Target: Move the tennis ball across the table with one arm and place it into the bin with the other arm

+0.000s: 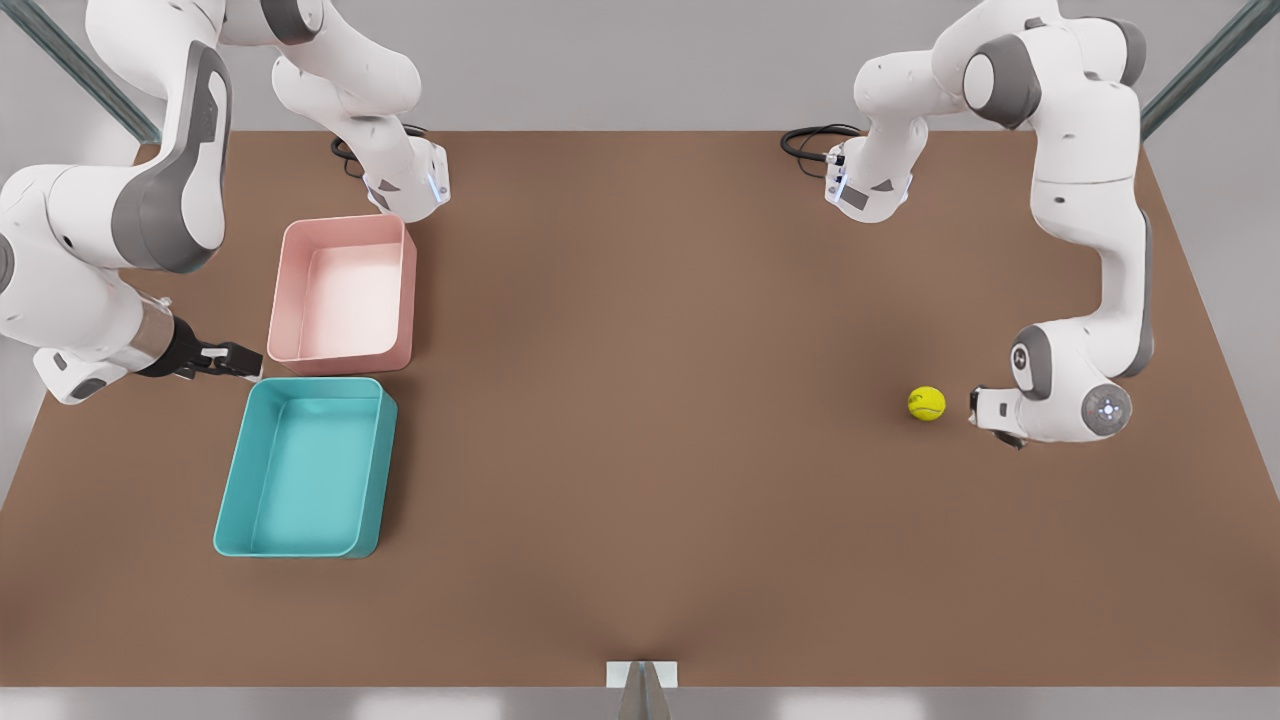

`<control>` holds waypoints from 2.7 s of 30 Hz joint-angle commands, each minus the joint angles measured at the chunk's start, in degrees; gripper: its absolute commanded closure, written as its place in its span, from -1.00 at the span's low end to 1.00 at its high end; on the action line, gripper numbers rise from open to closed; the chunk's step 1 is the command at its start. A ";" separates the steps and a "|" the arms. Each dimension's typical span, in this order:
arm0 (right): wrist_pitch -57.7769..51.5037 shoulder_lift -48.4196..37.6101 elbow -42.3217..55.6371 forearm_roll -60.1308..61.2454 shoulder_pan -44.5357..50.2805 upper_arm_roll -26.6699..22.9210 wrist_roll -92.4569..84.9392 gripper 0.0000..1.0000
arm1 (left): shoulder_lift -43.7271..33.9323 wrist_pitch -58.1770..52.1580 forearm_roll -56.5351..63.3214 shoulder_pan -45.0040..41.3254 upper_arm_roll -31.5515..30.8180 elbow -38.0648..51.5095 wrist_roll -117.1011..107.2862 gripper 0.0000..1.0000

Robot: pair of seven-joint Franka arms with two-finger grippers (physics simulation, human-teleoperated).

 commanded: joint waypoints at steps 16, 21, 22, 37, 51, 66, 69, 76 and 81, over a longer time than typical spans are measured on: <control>-0.32 0.20 0.03 0.28 -0.09 -0.10 0.15 -1.00 | -1.96 9.30 1.30 -2.85 -1.85 -10.70 10.64 0.57; -0.32 0.20 0.03 0.28 -0.09 -0.19 0.15 -1.00 | -2.05 11.23 1.57 -5.75 -18.12 -7.45 -37.97 0.57; -0.32 0.20 0.03 0.28 -0.09 -0.19 0.15 -1.00 | -2.05 11.32 1.39 -5.93 -18.82 -7.36 -48.06 0.57; -0.32 0.29 0.03 0.36 -0.09 -0.19 0.15 -1.00 | -14.53 -55.21 -2.39 -10.76 -11.27 38.43 -91.17 -1.00; 21.99 21.55 6.19 1.68 24.69 1.31 28.09 -1.00 | -12.07 -54.95 -2.39 -10.15 -12.24 38.08 -88.27 -1.00; 35.71 28.24 -2.60 0.89 30.15 1.04 34.42 -1.00 | -11.19 -55.12 -2.47 -10.24 -12.24 37.55 -88.27 -1.00; 35.62 22.79 -9.72 1.07 35.07 1.31 34.78 -1.00 | -11.19 -55.12 -2.47 -10.24 -12.24 37.46 -88.27 -1.00; 44.67 14.26 -26.77 0.98 37.18 1.22 34.78 -1.00 | -11.10 -55.30 -2.47 -10.24 -12.24 37.37 -88.27 -1.00; 51.79 14.53 -30.90 1.07 38.67 1.31 35.48 -1.00 | -10.92 -55.39 -2.47 -10.32 -12.24 37.37 -88.27 -1.00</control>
